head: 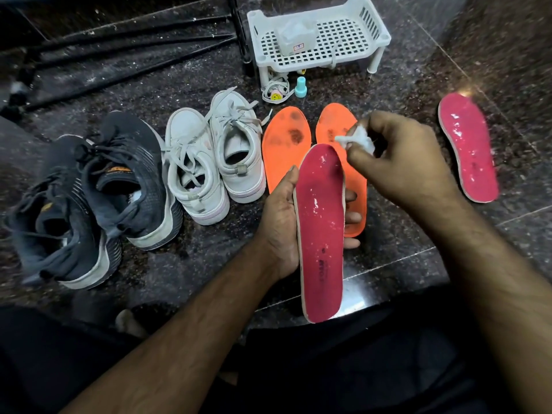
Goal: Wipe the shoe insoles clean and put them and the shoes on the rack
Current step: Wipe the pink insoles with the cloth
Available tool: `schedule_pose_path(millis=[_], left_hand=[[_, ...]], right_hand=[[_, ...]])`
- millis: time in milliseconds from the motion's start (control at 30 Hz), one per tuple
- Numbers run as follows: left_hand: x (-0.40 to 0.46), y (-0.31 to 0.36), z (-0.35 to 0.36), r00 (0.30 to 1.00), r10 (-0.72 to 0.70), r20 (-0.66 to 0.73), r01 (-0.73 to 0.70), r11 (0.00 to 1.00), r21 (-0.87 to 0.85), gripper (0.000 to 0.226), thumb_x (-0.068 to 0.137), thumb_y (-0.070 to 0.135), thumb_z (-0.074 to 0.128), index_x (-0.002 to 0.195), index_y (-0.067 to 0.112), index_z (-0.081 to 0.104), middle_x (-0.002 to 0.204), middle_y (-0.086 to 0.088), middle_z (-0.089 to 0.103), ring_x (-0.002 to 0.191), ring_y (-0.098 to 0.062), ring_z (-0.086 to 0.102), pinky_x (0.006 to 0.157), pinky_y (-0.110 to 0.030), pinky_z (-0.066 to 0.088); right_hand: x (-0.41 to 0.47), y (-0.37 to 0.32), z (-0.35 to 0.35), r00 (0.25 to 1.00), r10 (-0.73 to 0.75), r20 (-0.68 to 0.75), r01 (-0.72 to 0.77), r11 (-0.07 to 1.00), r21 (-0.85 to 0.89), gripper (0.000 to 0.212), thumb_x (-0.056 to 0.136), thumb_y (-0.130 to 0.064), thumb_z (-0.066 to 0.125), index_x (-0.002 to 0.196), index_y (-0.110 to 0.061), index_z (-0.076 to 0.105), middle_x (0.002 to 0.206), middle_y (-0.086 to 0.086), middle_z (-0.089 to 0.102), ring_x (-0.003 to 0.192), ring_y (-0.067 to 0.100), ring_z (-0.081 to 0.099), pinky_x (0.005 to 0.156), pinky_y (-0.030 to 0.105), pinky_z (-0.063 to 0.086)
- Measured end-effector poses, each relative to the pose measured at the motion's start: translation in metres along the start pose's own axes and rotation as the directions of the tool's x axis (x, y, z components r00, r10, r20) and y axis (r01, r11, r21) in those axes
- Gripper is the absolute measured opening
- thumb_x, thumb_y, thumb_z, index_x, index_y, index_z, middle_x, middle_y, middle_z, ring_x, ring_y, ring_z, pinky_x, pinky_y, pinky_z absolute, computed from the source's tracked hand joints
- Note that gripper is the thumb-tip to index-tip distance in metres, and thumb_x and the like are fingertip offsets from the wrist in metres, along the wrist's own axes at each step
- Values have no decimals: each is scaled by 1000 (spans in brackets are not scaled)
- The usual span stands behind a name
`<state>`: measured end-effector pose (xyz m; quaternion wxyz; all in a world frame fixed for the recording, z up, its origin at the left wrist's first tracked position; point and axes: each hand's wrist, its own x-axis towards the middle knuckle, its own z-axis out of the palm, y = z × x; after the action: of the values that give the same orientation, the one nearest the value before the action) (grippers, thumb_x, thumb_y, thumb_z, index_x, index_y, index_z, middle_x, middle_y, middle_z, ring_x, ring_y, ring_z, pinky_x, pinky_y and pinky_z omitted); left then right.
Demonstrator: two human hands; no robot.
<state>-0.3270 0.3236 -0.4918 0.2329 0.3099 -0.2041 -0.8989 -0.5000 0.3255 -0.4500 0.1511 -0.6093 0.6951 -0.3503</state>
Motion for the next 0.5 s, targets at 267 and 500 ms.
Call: schedule_pose_path(millis=[267,500], left_hand=[[-2,-2,1,1000,-3,-5,4,1000,28,70,99,65,29,103,14,76,97,-12,72,81,-31,71,69,-58,58],[-1,0,2,1000,5,-10,-5,998,60,74,99,65,28,113,4,69,111,-17,67,85,-32,69,69,-57,58]], right_hand=[[-3,-7,6,965,-41,260,108,963,-249,18,73,-47,56,80,-30,59,84,-8,54,81,22,59,74,44,53],[-2,-6,-6,995,-94,43,97,994,-60,9,82,-28,68,88,-22,69,85,-5,62,71,13,57,69,36,50]])
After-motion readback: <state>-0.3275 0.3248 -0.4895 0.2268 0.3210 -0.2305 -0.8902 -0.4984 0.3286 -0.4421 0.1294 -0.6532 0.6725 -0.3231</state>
